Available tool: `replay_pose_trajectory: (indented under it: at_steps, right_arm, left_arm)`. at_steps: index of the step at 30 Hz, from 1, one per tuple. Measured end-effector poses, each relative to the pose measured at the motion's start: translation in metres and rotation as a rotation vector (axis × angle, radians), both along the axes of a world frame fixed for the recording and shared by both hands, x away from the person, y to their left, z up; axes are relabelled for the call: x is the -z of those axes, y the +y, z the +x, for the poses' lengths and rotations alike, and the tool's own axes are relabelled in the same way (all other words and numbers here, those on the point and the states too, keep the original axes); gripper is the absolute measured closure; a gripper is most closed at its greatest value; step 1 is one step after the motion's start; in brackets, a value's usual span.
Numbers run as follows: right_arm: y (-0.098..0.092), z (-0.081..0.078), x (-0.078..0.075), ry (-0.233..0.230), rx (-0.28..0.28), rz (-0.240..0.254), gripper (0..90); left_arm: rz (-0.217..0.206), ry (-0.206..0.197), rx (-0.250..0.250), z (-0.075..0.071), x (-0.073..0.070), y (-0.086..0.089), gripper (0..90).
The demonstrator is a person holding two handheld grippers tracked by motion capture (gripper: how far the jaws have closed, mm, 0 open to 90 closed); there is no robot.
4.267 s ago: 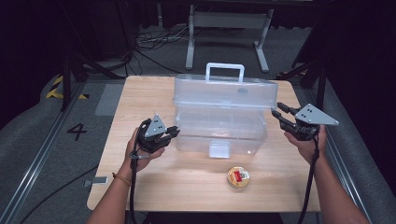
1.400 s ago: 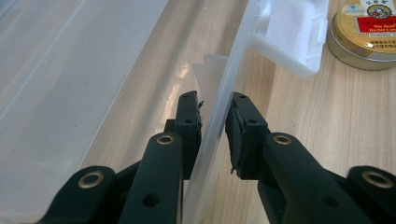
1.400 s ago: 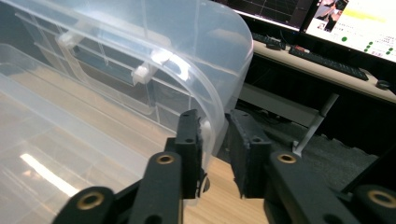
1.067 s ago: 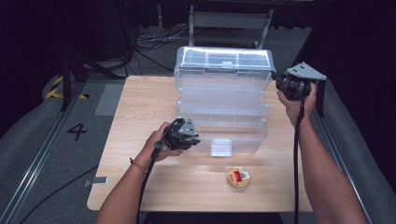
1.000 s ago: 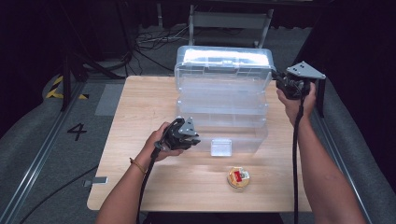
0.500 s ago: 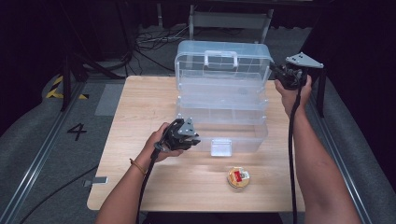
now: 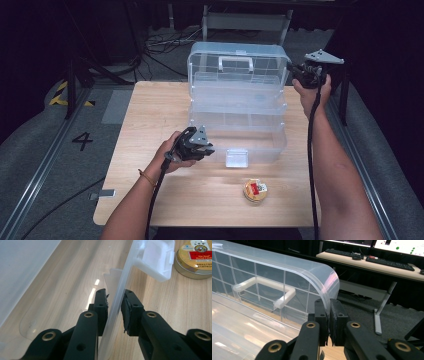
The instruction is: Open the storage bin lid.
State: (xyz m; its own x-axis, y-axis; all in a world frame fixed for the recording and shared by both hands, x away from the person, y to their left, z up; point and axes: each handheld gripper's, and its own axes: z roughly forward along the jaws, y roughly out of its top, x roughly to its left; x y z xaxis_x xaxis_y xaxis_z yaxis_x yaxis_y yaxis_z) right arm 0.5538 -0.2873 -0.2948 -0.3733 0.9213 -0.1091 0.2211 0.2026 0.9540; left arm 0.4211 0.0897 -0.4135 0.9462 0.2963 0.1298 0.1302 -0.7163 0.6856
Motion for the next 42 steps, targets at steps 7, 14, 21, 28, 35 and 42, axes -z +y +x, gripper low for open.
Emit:
replay_pose_trajectory:
  at_steps: [7, 14, 21, 28, 35, 42]
  right_arm:
    - [0.000, 0.011, -0.001, 0.019, -0.003, -0.014, 85.5]
    - [0.002, 0.021, -0.002, 0.042, 0.002, -0.023, 85.4]
    - [0.004, 0.036, -0.002, 0.071, 0.018, -0.040, 85.1]
    - [0.006, 0.052, 0.000, 0.112, 0.032, -0.035, 84.9]
    - [0.003, 0.061, 0.004, 0.131, 0.021, -0.009, 84.9]
    - [0.004, 0.073, 0.006, 0.165, 0.027, -0.016, 84.6]
  left_arm:
    - [-0.007, 0.000, 0.002, 0.001, 0.001, 0.000, 76.1]
    - [-0.008, 0.012, 0.015, 0.003, 0.001, 0.001, 76.5]
    - [-0.010, 0.004, 0.010, 0.002, 0.001, 0.001, 76.2]
    - [-0.004, -0.001, 0.010, 0.001, 0.001, 0.001, 76.3]
    - [-0.006, 0.002, 0.006, 0.002, 0.002, 0.001, 76.2]
    - [-0.013, 0.017, 0.006, 0.001, 0.002, 0.001, 75.8]
